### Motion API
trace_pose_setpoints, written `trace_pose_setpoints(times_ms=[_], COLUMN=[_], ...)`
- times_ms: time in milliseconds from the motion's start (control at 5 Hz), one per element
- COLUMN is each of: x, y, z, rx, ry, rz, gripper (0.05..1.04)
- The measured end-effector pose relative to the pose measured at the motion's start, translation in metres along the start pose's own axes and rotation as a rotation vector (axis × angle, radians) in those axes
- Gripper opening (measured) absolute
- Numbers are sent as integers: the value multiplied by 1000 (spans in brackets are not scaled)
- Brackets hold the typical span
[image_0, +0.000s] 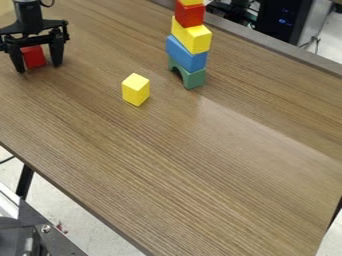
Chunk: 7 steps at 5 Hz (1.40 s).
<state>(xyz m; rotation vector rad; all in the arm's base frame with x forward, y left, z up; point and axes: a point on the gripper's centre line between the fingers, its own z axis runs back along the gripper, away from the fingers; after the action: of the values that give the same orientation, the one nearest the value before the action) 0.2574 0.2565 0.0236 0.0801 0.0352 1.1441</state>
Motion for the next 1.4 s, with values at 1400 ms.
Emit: trace_pose_setpoints(times_ms=[1400], x=[20], y=[-79], z=[136], rx=[-126], ry=[-74], rz=[-44], gripper=[570])
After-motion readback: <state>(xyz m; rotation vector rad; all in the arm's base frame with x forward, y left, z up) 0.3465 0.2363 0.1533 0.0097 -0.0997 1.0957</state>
